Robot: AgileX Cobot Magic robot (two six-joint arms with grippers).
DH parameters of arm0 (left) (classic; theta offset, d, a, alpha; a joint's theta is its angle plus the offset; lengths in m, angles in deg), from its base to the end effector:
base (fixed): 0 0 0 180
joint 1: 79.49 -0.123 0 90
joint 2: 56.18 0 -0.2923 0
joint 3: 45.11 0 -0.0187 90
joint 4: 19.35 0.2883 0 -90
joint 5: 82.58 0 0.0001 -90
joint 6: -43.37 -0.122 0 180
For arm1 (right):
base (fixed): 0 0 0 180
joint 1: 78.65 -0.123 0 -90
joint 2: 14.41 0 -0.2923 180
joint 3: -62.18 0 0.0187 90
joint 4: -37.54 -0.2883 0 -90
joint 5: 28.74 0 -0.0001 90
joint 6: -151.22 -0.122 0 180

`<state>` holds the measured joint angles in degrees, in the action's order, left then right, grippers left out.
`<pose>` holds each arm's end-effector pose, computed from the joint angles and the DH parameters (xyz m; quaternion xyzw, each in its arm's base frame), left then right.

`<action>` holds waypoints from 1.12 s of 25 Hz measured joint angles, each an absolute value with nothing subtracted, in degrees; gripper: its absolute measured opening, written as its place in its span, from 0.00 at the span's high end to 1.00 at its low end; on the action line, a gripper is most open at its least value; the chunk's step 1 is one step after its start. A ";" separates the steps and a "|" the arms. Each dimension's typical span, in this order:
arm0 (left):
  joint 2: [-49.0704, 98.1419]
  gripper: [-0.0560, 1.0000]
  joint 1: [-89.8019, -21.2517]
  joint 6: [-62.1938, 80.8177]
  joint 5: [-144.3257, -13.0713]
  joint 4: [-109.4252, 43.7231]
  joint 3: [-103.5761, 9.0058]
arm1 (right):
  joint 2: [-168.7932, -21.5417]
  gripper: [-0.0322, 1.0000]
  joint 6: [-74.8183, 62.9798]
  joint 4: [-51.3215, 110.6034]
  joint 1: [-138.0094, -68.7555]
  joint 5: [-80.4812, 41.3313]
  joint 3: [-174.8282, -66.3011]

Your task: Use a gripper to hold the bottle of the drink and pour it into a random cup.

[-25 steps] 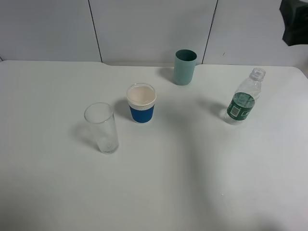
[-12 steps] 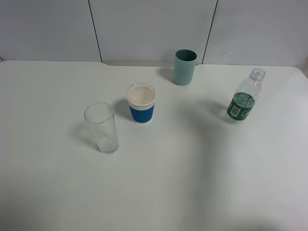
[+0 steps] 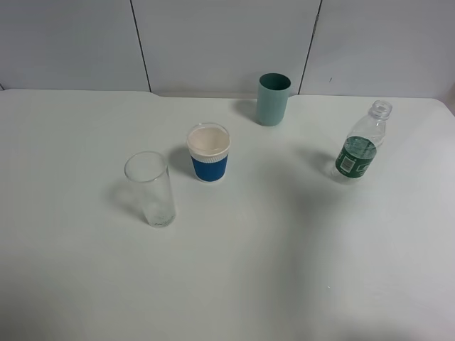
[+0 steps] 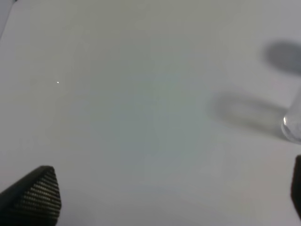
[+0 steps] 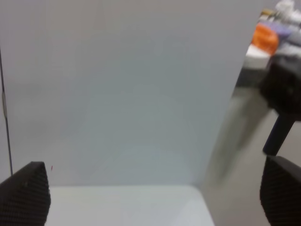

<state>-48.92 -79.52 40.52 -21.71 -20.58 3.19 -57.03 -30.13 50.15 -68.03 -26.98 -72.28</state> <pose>0.0464 -0.0023 0.2840 0.0214 0.8497 0.0025 0.5268 0.1910 -0.0367 0.3490 -0.0015 0.7063 -0.1366 0.6946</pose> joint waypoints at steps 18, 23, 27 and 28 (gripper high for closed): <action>-48.92 0.01 -79.52 40.52 -21.71 -20.58 3.19 | -29.72 0.12 -30.13 44.17 -68.03 2.74 -72.61; -48.92 0.01 -79.52 40.52 -21.71 -20.58 3.19 | -28.61 0.12 -28.37 43.89 -69.46 9.48 -72.61; -48.92 0.01 -79.52 40.52 -21.71 -20.58 3.19 | -28.59 0.12 -25.16 43.66 -71.65 15.99 -72.61; -48.92 0.01 -79.52 40.52 -21.71 -20.58 3.19 | -28.59 0.12 -25.16 43.36 -72.06 16.92 -72.61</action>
<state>-48.92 -79.52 40.52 -21.71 -20.58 3.19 -28.59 -25.16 43.36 -72.06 16.92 -72.61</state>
